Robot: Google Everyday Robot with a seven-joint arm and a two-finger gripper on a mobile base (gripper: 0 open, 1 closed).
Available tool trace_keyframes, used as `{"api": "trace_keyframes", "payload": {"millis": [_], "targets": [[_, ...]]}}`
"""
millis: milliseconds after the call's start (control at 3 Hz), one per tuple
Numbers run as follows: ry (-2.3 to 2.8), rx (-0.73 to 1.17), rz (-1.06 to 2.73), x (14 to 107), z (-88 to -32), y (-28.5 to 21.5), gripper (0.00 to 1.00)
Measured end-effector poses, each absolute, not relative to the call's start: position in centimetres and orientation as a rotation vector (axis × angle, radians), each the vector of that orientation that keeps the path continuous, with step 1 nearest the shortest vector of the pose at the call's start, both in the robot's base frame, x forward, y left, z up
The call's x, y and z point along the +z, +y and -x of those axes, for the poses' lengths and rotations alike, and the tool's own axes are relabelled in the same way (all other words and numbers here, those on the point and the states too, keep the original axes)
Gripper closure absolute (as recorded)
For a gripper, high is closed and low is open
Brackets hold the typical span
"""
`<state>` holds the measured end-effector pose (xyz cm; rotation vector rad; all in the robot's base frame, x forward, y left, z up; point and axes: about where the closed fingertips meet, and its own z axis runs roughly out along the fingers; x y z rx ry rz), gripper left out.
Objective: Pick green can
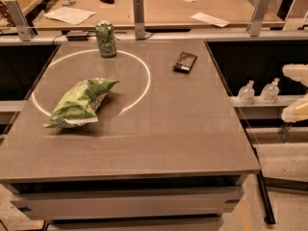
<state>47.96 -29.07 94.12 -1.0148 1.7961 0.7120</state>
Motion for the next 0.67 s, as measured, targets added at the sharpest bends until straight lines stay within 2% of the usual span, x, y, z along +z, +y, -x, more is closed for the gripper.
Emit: {"api": "trace_keyframes", "payload": {"millis": [667], "targets": [[1.792,0.667,0.95,94.9,-49.1,-28.4,0.0]]}}
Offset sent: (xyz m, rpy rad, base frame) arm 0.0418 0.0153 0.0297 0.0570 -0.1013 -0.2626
